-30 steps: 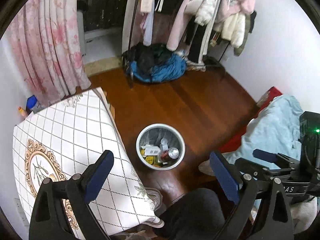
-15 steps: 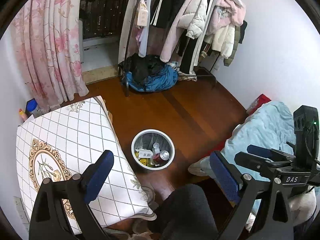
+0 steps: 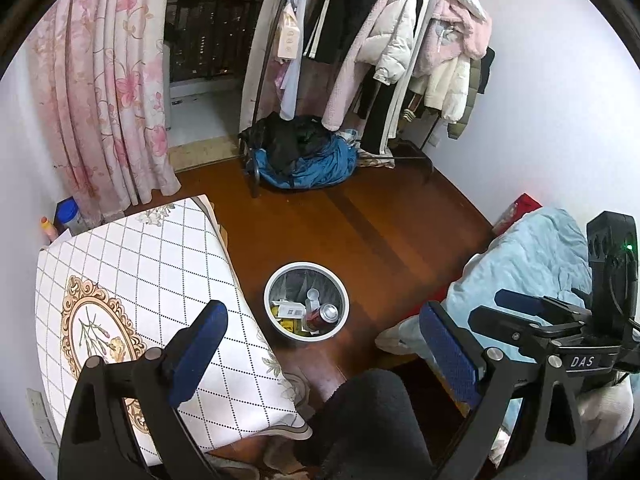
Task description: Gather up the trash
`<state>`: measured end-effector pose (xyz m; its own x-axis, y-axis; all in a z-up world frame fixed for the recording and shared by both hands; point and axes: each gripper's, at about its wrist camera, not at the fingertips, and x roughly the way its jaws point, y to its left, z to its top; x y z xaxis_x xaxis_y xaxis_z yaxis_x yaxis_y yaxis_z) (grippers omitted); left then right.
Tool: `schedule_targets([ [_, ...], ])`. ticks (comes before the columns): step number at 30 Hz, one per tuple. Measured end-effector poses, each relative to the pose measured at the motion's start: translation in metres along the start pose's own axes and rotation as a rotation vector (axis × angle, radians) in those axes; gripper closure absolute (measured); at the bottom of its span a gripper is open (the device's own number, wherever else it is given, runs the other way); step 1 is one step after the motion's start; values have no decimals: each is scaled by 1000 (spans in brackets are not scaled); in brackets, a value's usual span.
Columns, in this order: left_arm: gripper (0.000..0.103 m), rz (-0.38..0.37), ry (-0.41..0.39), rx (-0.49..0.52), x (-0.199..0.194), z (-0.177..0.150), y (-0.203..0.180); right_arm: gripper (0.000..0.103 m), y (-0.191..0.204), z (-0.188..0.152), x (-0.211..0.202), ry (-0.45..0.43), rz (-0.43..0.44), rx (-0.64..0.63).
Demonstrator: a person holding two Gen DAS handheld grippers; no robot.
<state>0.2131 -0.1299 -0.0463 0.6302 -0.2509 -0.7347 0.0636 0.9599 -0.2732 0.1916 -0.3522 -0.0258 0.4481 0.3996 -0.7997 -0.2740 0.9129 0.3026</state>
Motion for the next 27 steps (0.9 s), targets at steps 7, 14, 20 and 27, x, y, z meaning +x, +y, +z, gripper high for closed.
schedule_targets([
  [7, 1, -10, 14, 0, 2, 0, -1, 0, 0, 0, -2, -2, -3, 1],
  [14, 0, -28, 21, 4, 5, 0, -6, 0, -3, -2, -7, -3, -11, 1],
  [20, 0, -35, 28, 6, 6, -1, -6, 0, -5, -4, -10, -2, -15, 1],
  [27, 0, -40, 29, 9, 6, -1, -7, 0, -4, -6, -11, -2, -15, 2],
])
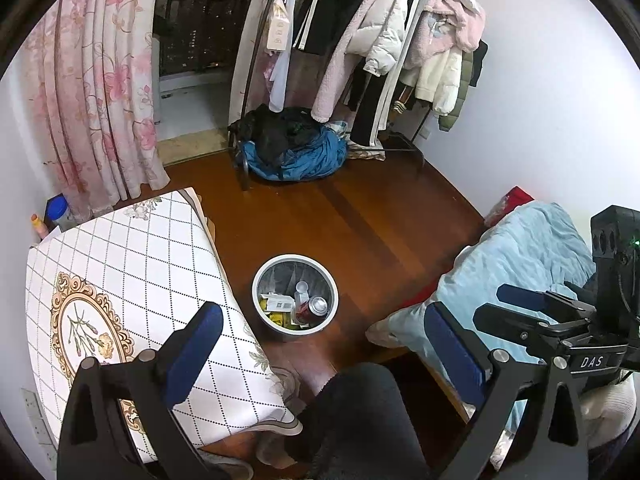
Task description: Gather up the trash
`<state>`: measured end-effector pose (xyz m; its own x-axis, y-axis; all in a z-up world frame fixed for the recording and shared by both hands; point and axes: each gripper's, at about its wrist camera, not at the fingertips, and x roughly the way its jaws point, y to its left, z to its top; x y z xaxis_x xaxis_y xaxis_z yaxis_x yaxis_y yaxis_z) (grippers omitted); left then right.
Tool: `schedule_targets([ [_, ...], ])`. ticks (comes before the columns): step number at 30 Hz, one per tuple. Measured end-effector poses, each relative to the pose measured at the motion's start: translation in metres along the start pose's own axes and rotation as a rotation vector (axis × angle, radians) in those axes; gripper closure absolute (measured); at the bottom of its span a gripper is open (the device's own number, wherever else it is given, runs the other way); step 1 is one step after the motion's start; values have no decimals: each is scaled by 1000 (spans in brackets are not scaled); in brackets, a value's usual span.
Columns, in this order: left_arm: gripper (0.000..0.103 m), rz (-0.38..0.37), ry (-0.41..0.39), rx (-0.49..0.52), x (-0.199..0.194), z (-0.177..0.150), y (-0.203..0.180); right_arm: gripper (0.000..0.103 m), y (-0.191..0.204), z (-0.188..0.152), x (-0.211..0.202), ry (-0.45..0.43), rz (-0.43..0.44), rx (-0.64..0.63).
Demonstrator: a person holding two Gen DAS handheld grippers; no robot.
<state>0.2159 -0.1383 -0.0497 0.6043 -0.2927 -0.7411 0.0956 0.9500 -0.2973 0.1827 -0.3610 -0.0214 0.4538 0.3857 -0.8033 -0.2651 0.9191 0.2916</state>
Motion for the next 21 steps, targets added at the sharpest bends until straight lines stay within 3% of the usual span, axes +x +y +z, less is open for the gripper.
schedule_targets([
  [21, 0, -2, 3, 0, -2, 0, -1, 0, 11, 2, -3, 6, 9, -4],
])
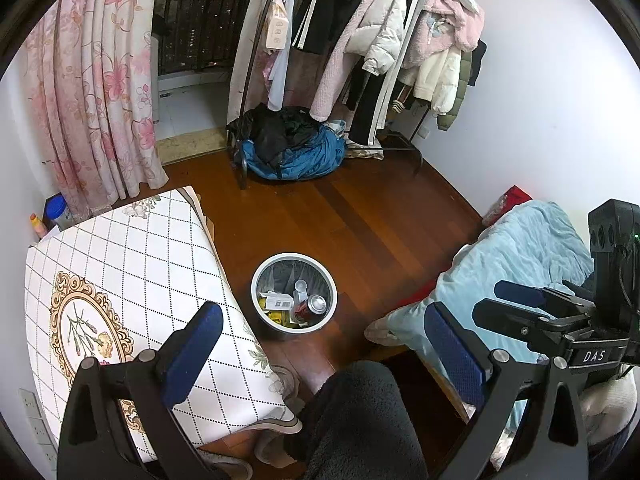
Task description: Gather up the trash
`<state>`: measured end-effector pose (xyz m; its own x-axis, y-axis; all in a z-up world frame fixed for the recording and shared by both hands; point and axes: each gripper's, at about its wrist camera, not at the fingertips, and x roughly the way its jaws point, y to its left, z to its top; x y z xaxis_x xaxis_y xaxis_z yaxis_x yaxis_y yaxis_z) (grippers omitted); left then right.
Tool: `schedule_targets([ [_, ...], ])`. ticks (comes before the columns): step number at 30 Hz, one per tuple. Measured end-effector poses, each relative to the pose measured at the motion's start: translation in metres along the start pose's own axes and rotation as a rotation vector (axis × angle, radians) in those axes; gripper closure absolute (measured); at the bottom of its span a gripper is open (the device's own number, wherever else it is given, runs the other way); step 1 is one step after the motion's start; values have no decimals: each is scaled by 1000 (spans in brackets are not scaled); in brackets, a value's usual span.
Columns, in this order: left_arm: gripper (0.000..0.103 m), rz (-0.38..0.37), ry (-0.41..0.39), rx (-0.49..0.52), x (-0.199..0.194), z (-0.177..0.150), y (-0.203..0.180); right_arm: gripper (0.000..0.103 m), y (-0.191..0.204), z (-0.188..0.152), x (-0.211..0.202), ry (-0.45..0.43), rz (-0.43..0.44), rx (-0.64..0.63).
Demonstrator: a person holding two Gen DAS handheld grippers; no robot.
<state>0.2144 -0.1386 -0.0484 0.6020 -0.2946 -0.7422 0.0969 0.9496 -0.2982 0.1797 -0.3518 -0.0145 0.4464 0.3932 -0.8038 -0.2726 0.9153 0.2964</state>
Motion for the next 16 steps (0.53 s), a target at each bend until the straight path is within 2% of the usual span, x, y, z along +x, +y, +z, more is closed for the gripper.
schedule_targets([
  [16, 0, -13, 8, 6, 1, -4, -1, 0, -2, -1, 4, 11, 0, 5],
])
